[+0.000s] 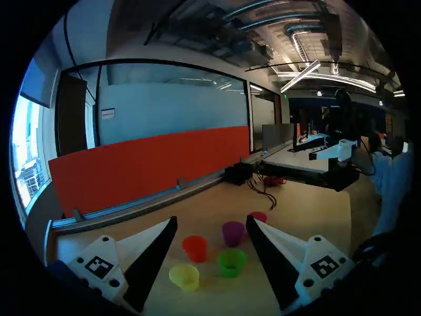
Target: Pour water
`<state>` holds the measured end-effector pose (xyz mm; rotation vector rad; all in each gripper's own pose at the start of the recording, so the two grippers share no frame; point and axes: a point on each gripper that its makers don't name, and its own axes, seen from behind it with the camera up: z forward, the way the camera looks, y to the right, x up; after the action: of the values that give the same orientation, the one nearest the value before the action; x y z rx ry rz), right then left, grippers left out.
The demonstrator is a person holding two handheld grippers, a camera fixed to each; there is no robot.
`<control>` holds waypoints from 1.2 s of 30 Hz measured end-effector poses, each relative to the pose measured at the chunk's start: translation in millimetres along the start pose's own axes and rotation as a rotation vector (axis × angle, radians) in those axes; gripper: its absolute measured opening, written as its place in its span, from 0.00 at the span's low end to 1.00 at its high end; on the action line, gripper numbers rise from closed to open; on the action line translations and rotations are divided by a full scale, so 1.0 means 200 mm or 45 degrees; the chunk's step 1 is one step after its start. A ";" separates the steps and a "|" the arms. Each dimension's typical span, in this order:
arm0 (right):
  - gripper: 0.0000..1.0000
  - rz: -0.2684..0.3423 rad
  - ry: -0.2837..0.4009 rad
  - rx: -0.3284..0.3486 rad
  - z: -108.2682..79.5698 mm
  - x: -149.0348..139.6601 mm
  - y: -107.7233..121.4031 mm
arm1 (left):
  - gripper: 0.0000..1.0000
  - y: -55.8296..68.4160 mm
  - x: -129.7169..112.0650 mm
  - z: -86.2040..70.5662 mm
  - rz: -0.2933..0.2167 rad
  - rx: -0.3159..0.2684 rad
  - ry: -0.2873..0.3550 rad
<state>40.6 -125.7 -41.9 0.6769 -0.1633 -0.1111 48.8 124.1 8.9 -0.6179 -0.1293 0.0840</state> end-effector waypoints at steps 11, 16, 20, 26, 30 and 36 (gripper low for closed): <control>0.99 -0.068 -0.116 0.078 0.03 -0.22 -0.08 | 0.97 0.10 -0.20 0.08 0.045 -0.070 -0.108; 0.99 -0.075 -0.170 0.113 0.04 -0.33 -0.10 | 0.97 0.12 -0.31 0.12 0.044 -0.083 -0.160; 0.99 -0.072 -0.201 0.136 0.05 -0.41 -0.12 | 0.97 0.15 -0.41 0.16 0.038 -0.098 -0.206; 0.99 -0.077 -0.265 0.159 0.06 -0.54 -0.14 | 0.97 0.17 -0.53 0.22 0.027 -0.111 -0.258; 0.99 -0.077 -0.307 0.162 0.08 -0.63 -0.14 | 0.97 0.19 -0.61 0.24 0.022 -0.120 -0.291; 0.99 -0.068 -0.370 0.172 0.11 -0.77 -0.13 | 0.97 0.21 -0.73 0.29 0.009 -0.128 -0.340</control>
<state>-115.8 -135.6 -58.7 0.7980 -0.4349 -0.2518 -105.9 174.3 17.3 -0.7055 -0.3915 0.1677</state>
